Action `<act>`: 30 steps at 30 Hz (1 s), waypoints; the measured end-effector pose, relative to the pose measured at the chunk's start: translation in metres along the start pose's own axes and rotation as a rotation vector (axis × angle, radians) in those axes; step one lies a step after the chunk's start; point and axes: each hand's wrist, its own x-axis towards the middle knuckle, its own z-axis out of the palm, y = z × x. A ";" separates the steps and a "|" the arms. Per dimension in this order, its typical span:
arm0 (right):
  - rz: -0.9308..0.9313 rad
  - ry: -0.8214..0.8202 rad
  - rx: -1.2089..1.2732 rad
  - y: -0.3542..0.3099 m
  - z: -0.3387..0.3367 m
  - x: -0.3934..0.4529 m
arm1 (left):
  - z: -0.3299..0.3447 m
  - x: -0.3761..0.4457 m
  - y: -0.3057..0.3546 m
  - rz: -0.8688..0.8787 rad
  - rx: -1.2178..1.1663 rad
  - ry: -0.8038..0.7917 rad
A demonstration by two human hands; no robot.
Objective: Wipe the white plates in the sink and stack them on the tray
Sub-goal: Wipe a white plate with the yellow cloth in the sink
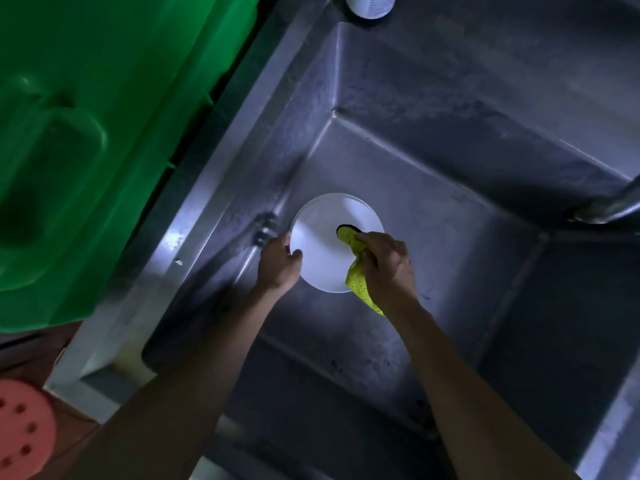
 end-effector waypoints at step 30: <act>-0.047 0.041 0.117 0.003 -0.003 -0.077 | 0.009 -0.062 0.027 -0.418 -0.766 -0.269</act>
